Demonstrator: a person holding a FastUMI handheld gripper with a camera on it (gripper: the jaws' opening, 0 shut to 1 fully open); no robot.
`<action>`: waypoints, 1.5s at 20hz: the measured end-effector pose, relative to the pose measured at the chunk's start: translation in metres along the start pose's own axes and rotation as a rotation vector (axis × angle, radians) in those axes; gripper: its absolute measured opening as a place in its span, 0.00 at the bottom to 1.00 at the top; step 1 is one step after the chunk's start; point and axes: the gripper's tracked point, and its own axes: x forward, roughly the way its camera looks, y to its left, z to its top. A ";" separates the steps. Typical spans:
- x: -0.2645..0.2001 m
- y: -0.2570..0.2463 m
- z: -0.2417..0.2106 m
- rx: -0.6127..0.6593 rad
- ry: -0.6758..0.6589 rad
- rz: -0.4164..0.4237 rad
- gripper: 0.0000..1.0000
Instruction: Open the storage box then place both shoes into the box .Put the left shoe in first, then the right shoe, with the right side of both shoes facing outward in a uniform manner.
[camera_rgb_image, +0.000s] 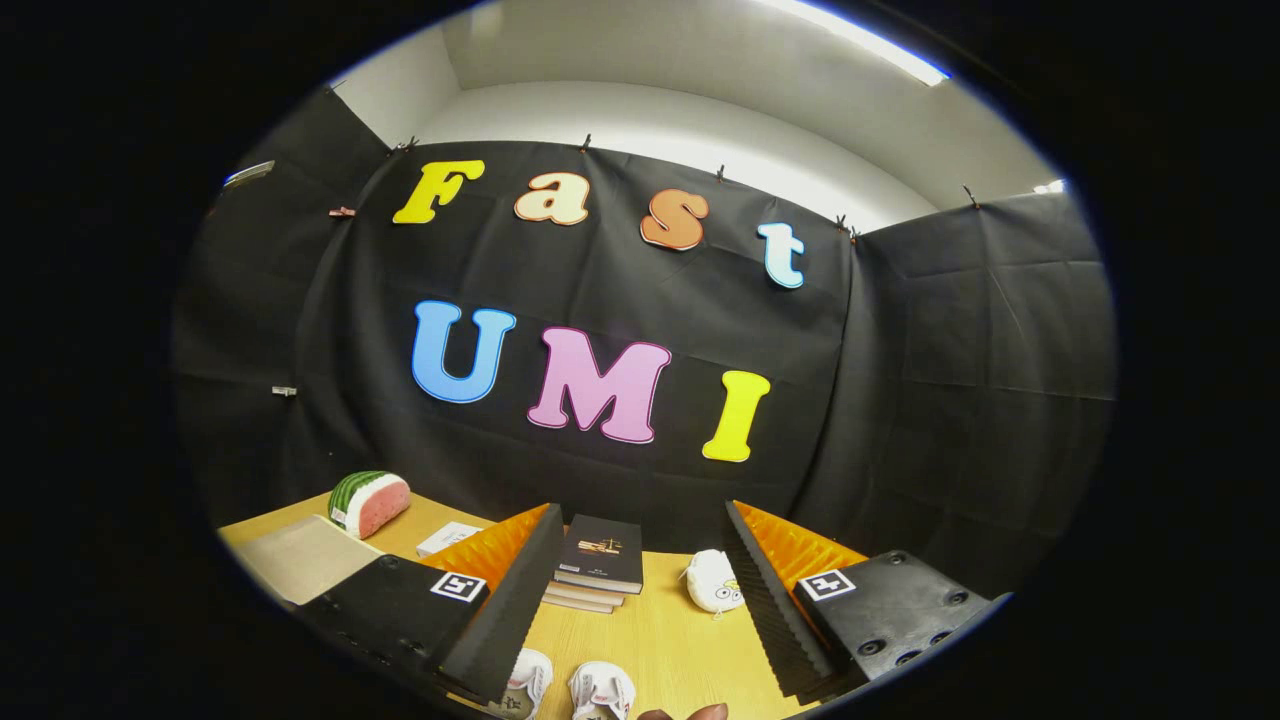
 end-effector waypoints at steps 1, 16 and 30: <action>0.000 0.000 0.000 -0.003 -0.002 -0.001 0.97; 0.008 0.004 -0.005 0.008 0.009 0.011 0.97; 0.005 0.171 -0.054 0.475 0.264 0.683 0.99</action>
